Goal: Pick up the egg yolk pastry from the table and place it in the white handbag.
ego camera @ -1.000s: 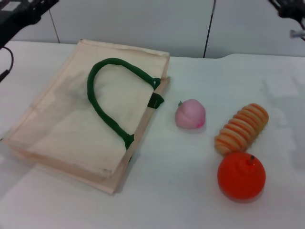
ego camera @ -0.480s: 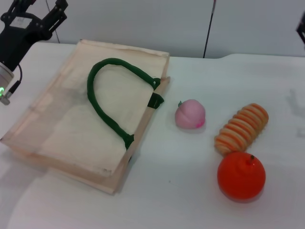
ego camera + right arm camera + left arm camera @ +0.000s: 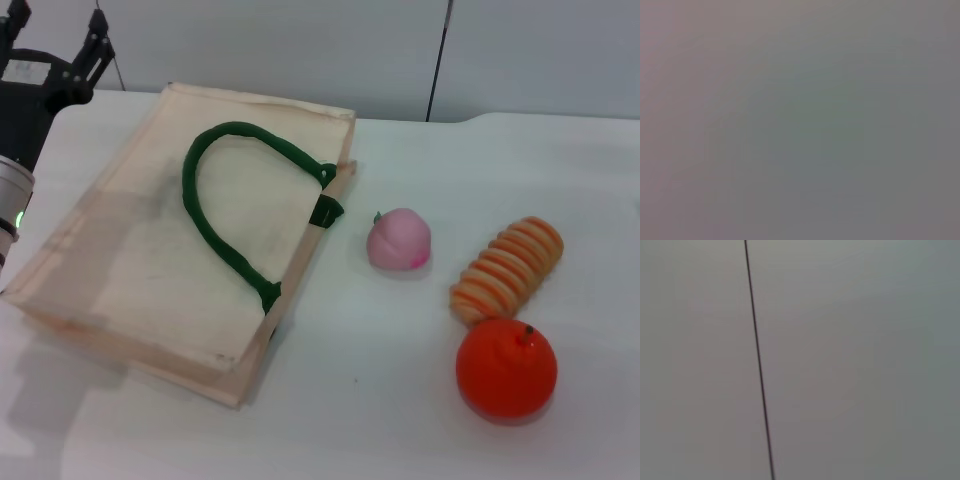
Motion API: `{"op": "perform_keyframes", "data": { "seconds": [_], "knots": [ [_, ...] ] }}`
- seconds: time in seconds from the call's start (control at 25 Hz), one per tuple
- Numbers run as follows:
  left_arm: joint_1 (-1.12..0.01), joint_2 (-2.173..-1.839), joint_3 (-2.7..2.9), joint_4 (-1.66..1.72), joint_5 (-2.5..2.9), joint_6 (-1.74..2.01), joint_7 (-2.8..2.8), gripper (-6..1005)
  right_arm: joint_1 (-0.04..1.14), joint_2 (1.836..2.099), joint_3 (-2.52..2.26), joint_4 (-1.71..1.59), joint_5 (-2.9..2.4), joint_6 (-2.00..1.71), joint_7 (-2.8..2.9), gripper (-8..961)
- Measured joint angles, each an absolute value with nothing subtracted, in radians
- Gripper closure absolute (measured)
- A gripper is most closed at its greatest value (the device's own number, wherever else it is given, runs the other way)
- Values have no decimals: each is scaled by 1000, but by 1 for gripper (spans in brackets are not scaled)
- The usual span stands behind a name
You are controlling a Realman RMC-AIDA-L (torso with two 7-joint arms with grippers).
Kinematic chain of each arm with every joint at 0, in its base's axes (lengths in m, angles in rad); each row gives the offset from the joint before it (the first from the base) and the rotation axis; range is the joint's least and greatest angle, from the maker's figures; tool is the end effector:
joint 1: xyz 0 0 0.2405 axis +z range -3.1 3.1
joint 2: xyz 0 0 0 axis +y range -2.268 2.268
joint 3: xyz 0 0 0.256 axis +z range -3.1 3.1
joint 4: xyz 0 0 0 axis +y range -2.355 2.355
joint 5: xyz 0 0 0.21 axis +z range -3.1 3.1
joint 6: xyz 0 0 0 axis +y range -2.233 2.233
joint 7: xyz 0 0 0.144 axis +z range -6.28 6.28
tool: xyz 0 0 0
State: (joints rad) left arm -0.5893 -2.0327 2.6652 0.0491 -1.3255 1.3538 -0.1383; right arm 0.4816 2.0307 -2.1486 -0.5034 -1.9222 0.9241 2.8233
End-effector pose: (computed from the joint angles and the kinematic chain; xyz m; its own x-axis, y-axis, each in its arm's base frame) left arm -0.2974 0.3700 0.0393 0.7183 -0.2946 0.6303 0.6277 -0.1163 -0.7697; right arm 0.2957 0.3891 0.0139 0.7212 0.0514 -0.6908 -0.6908 0.1268 -0.7118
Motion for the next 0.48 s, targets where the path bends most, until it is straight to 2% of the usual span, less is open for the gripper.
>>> {"op": "perform_keyframes", "data": {
  "seconds": [0.48],
  "knots": [
    [-564, -2039, 2663, 158, -1436, 1350, 100, 123, 485, 2031, -2167, -508, -1920, 925, 2820, 61]
  ]
}}
